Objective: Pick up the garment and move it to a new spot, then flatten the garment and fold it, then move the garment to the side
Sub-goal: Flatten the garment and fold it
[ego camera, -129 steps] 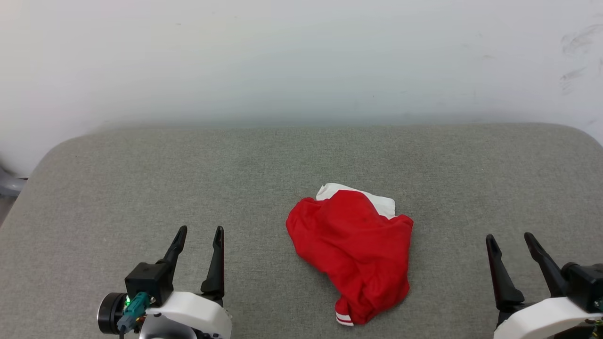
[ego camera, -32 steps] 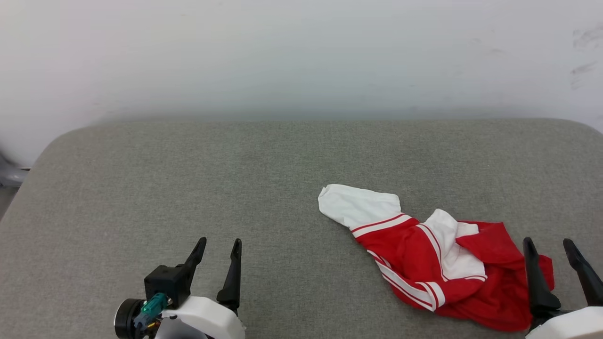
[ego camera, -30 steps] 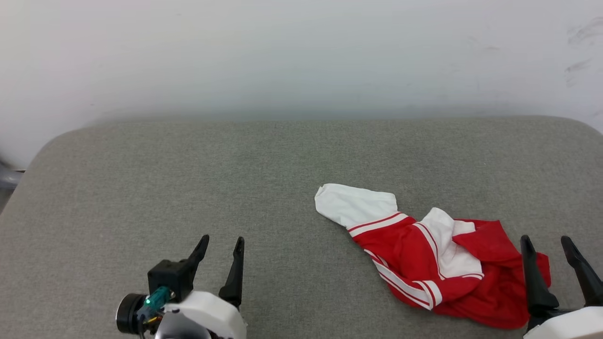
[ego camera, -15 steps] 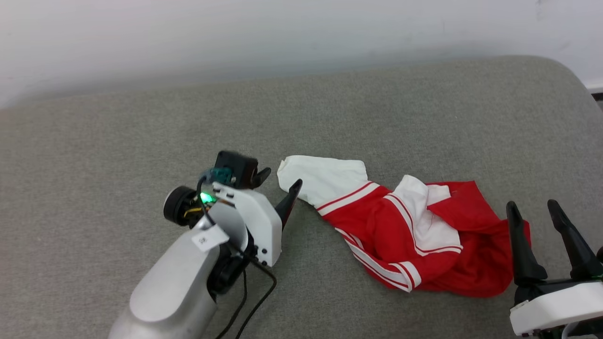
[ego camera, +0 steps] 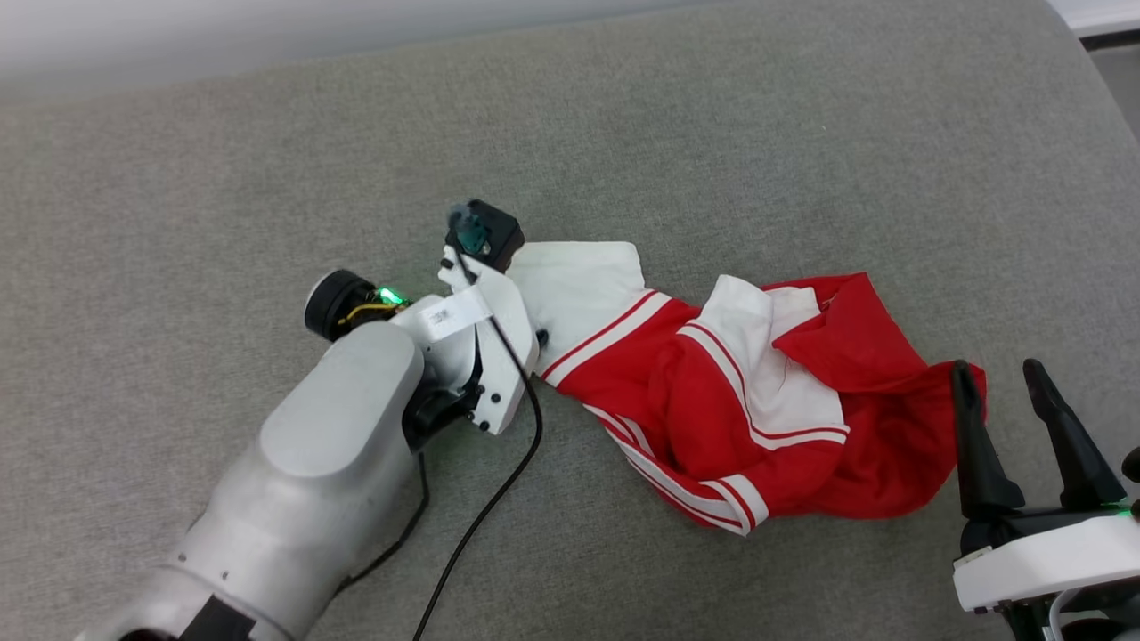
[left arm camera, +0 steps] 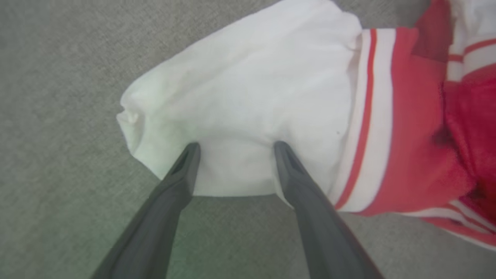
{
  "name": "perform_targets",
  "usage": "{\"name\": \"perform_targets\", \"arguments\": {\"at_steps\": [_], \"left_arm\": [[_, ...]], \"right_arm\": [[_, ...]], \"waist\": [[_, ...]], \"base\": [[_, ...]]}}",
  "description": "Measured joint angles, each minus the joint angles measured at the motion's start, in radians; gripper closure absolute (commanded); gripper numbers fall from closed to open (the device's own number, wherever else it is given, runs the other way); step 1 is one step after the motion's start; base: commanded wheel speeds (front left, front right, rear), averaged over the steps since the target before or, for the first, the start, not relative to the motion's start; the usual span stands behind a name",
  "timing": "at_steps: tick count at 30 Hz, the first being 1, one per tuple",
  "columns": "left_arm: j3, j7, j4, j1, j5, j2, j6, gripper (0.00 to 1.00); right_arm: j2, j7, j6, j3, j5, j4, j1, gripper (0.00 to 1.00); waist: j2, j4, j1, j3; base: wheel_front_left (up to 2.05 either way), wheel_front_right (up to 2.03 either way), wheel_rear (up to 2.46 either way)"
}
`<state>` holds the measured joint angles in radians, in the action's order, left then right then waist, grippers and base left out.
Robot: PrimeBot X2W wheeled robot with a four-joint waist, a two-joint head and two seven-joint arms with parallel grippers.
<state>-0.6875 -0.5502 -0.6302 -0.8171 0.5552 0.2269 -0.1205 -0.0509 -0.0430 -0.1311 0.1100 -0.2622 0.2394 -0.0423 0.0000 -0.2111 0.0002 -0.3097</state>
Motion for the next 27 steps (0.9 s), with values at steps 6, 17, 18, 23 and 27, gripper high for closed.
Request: {"name": "perform_targets", "arguments": {"at_steps": [6, 17, 18, 23, 27], "left_arm": [[-0.046, -0.110, -0.096, -0.060, 0.047, -0.021, -0.005, 1.00], [-0.070, 0.108, -0.089, -0.021, 0.018, 0.031, -0.001, 1.00], [-0.063, 0.133, -0.078, -0.013, 0.012, 0.047, 0.011, 1.00], [-0.004, 0.223, 0.012, 0.073, 0.033, 0.112, 0.080, 1.00], [0.046, 0.258, 0.114, 0.216, 0.073, 0.167, 0.151, 1.00]], "right_arm": [[0.000, 0.018, 0.000, -0.002, -0.019, -0.040, 0.009, 0.00], [0.000, 0.023, 0.000, 0.027, -0.027, -0.071, 0.007, 0.00], [0.000, 0.016, 0.000, 0.027, -0.027, -0.072, 0.007, 0.00], [0.001, 0.001, 0.000, 0.036, -0.016, -0.068, -0.007, 0.00], [0.001, -0.022, 0.000, 0.048, -0.009, -0.058, -0.025, 0.00]], "waist": [[0.0000, -0.016, -0.0002, -0.018], [0.0000, 0.024, -0.0002, 0.041], [0.0000, 0.032, -0.0001, 0.050], [0.0000, 0.078, -0.0002, 0.093], [0.0000, 0.113, -0.0002, 0.135]], "base": [[0.00, 0.00, 0.00], [0.00, 0.00, 0.00], [0.00, 0.00, 0.00], [0.00, 0.00, 0.00], [0.00, 0.00, 0.00]]}}
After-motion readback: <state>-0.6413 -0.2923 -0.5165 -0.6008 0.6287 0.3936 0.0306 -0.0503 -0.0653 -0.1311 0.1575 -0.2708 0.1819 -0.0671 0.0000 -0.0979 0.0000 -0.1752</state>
